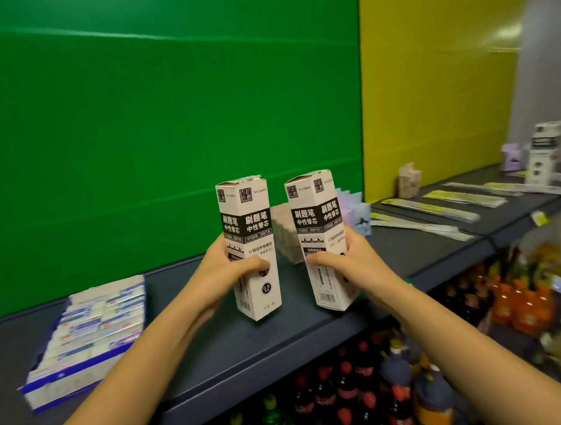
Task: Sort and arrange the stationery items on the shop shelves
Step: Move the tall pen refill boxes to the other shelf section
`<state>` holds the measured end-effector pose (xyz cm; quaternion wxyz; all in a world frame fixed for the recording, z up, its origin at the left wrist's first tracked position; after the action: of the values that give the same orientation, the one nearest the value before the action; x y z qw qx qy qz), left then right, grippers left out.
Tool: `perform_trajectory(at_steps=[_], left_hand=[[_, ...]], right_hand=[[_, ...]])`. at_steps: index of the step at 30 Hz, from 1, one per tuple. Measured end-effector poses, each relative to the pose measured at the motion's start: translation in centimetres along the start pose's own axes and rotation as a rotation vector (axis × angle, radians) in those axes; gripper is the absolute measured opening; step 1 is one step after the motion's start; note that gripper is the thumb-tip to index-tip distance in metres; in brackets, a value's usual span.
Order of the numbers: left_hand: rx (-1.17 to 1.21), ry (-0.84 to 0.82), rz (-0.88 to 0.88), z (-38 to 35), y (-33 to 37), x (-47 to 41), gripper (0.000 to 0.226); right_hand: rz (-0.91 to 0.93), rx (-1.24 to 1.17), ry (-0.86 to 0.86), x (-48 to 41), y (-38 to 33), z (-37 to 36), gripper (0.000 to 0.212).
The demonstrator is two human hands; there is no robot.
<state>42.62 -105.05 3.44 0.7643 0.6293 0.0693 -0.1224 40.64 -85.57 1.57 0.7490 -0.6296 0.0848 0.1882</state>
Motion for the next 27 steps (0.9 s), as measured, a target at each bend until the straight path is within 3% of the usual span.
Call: perform_trajectory(at_steps=[3, 7, 10, 12, 14, 22, 25, 27], left_hand=[[0.051, -0.074, 0.008, -4.1, 0.2, -1.3, 0.037], [0.121, -0.154, 0.005, -10.9, 1.3, -3.3, 0.061], [0.156, -0.189, -0.033, -17.0, 2.3, -4.6, 0.042], [0.153, -0.209, -0.063, -21.2, 3.1, -5.4, 0.036], [0.167, -0.225, -0.092, -25.1, 3.8, -6.2, 0.038], [0.193, -0.258, -0.119, -39.6, 5.4, -8.9, 0.036], [0.197, -0.27, -0.12, -44.3, 5.6, -10.3, 0.037], [0.197, -0.281, -0.122, -47.0, 5.9, -11.7, 0.038]], right_hand=[[-0.02, 0.012, 0.069, 1.6, 0.7, 5.0, 0.038], [-0.031, 0.024, 0.165, 3.7, 2.1, 12.7, 0.053], [-0.02, 0.049, 0.218, 5.1, 3.0, 18.6, 0.059], [-0.01, 0.069, 0.238, 6.0, 3.4, 22.7, 0.052], [-0.007, 0.085, 0.253, 6.7, 4.0, 26.7, 0.045], [-0.035, 0.155, 0.285, 8.8, 7.3, 41.6, 0.067], [-0.027, 0.156, 0.302, 8.9, 8.4, 45.8, 0.048], [-0.033, 0.147, 0.32, 8.9, 9.2, 48.4, 0.05]])
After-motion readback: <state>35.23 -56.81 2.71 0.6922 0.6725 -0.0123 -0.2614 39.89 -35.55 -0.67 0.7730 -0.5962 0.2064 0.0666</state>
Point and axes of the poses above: each hand's wrist, its own x-axis away from the middle knuckle, its own z-axis out of the back of the hand, y = z × x, the point moved 5 cm from there along -x, towards the middle knuckle, and after that the axes turned 2 degrees about -y, right-handed, at the moved point
